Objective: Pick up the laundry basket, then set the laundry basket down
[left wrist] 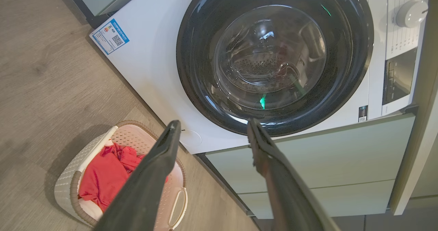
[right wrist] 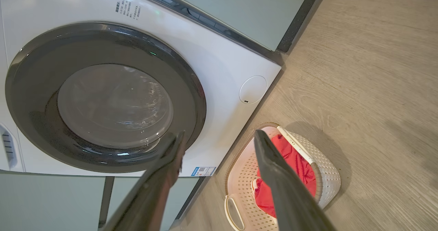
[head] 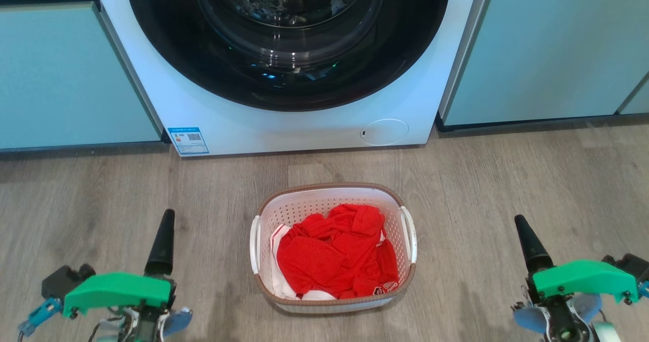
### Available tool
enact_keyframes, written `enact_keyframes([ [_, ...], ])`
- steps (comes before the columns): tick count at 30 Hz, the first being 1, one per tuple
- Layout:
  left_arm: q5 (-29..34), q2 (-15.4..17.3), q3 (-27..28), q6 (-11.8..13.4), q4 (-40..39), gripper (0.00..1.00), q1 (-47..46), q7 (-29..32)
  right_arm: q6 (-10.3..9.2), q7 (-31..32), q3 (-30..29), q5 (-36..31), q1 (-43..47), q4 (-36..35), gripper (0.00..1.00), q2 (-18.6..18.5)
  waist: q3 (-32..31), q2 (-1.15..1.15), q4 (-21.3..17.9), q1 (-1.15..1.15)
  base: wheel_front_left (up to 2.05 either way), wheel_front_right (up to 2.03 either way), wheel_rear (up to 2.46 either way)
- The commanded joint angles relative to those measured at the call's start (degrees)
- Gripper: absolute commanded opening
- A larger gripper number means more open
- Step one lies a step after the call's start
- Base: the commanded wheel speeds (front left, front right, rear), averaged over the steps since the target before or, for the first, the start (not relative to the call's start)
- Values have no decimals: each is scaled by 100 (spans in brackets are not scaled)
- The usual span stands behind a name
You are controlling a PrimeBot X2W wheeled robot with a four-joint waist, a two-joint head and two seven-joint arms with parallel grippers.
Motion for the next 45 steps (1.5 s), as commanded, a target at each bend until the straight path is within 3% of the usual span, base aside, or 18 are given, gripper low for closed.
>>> enact_keyframes([
  [1,128,68,18,8,-248,100,-303,-60,-3,-87,54,-114,-287,-225,100,-47,1,0,0,0,0,0,0],
  [18,1976,160,-275,239,-478,100,-199,-363,-4,-390,527,-1575,-297,-340,100,-58,17,0,23,0,0,0,0],
  [45,3838,390,-722,653,-584,100,32,-800,-6,-827,904,-3342,-233,-393,100,-75,-24,0,71,0,0,0,0],
])
